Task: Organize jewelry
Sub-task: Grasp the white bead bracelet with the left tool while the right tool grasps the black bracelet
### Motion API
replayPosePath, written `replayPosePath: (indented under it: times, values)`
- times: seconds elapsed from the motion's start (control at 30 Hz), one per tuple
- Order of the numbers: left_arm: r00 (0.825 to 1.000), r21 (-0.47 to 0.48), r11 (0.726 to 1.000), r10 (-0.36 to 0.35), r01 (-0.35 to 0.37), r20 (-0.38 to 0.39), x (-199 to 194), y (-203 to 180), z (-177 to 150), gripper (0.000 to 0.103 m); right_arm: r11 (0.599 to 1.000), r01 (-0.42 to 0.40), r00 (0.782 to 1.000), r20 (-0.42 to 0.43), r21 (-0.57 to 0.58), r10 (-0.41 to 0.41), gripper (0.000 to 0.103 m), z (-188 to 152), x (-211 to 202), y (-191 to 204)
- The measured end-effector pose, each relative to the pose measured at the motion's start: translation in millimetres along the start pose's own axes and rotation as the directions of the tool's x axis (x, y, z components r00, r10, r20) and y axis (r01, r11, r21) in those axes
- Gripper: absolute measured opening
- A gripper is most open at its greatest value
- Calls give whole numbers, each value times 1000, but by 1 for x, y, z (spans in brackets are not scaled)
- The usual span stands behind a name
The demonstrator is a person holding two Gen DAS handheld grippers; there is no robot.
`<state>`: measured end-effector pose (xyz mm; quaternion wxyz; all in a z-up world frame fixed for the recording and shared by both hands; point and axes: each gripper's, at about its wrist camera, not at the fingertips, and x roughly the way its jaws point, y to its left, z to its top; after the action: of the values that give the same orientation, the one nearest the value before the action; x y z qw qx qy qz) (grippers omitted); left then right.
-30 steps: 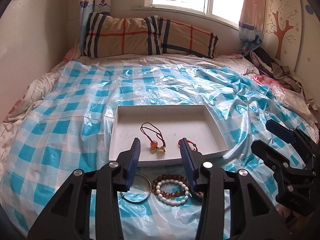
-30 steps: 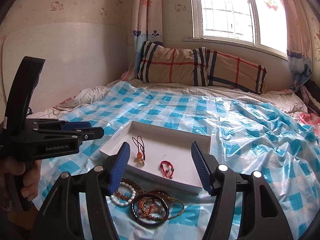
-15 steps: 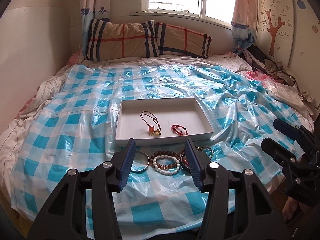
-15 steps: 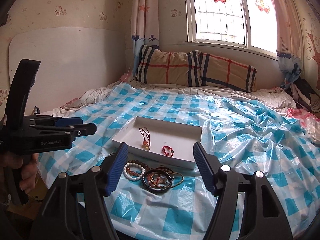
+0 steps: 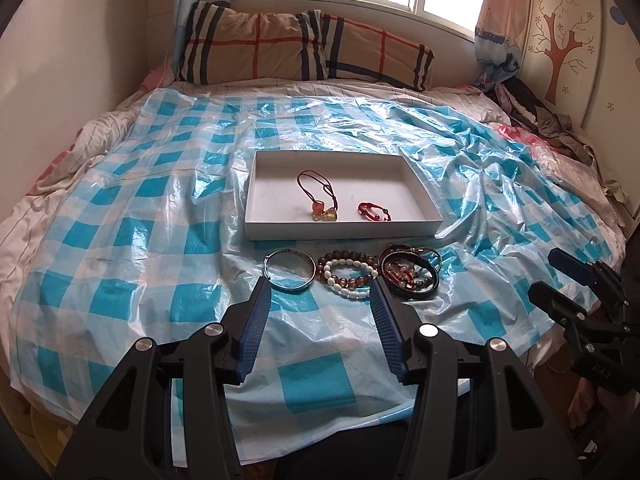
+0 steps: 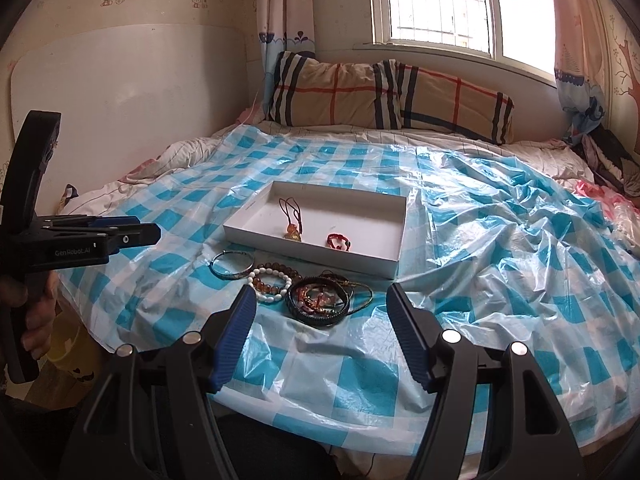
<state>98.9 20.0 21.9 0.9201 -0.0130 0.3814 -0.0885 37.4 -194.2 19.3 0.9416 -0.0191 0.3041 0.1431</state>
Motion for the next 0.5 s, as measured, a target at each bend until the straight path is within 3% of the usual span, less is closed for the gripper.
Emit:
replayPosePath:
  times: [0.33,0.5]
  values:
    - [997,31,999,-23,25,-78,56,-3,1,48,999,-30,995,-94,13,31,60,5,74,-19]
    - [995,32,999,-34,37,-90,74,-3,5,48,999,-43,990,-136,8,43,47,8,105,-25]
